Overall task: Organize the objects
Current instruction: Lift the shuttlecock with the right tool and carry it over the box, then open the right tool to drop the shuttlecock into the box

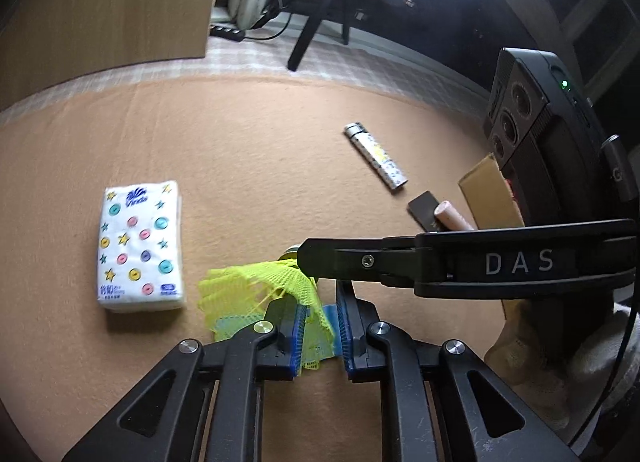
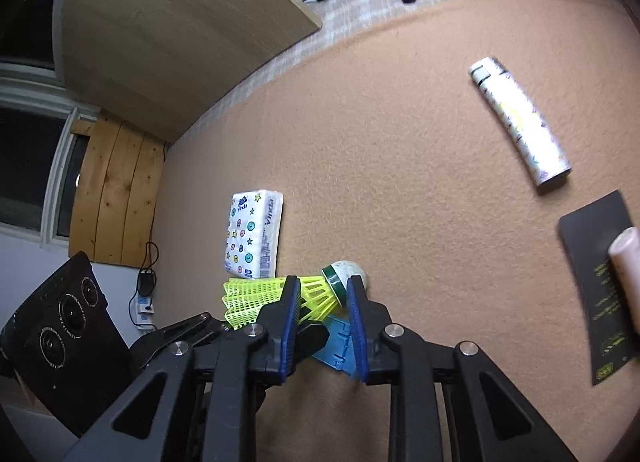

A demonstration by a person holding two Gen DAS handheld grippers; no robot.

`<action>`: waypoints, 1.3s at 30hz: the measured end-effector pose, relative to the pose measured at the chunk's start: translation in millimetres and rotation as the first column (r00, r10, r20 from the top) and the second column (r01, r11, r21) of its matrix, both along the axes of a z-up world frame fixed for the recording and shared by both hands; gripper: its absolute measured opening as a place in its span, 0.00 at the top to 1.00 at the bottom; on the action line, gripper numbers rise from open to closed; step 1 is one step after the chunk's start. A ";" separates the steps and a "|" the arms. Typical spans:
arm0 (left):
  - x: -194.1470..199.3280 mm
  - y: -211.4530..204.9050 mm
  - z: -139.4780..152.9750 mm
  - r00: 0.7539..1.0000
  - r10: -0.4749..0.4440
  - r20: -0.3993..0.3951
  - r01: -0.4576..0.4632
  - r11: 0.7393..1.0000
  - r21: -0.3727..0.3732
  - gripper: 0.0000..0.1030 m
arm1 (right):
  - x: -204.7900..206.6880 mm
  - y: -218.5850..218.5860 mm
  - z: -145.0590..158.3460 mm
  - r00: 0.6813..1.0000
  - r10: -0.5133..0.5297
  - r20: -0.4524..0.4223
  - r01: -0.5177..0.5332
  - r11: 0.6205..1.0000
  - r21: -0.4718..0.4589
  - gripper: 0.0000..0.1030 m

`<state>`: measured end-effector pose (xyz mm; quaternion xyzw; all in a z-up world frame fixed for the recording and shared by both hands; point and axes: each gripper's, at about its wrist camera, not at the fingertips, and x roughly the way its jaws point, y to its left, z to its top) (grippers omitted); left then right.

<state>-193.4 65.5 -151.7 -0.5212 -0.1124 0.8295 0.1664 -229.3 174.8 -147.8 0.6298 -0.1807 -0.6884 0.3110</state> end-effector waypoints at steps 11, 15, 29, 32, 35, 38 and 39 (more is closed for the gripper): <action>7.9 38.0 38.9 0.996 -0.062 -0.063 0.066 0.996 0.063 0.85 | 16.2 52.3 44.6 0.994 -0.075 -0.083 0.073 0.997 -0.020 0.78; 12.9 69.6 56.4 0.988 -0.120 -0.098 0.129 0.988 0.086 0.85 | 28.7 90.7 60.9 0.983 -0.142 -0.115 0.138 0.989 -0.043 0.78; 33.0 218.7 78.6 0.928 -0.348 -0.135 0.365 0.922 0.129 0.85 | 82.7 225.0 90.1 0.914 -0.345 -0.213 0.358 0.934 0.023 0.78; 37.3 245.1 79.0 0.912 -0.388 -0.134 0.404 0.905 0.132 0.85 | 92.7 249.7 94.3 0.900 -0.367 -0.235 0.388 0.920 0.050 0.78; 41.6 268.9 80.0 0.898 -0.419 -0.135 0.436 0.890 0.135 0.85 | 99.8 265.7 98.9 0.888 -0.375 -0.266 0.410 0.908 0.087 0.78; 46.5 290.6 82.8 0.883 -0.448 -0.140 0.466 0.874 0.137 0.85 | 106.0 278.2 105.3 0.876 -0.380 -0.297 0.429 0.895 0.121 0.78; 47.6 295.4 83.6 0.879 -0.455 -0.142 0.473 0.871 0.135 0.85 | 108.2 282.6 106.4 0.873 -0.384 -0.302 0.436 0.891 0.126 0.78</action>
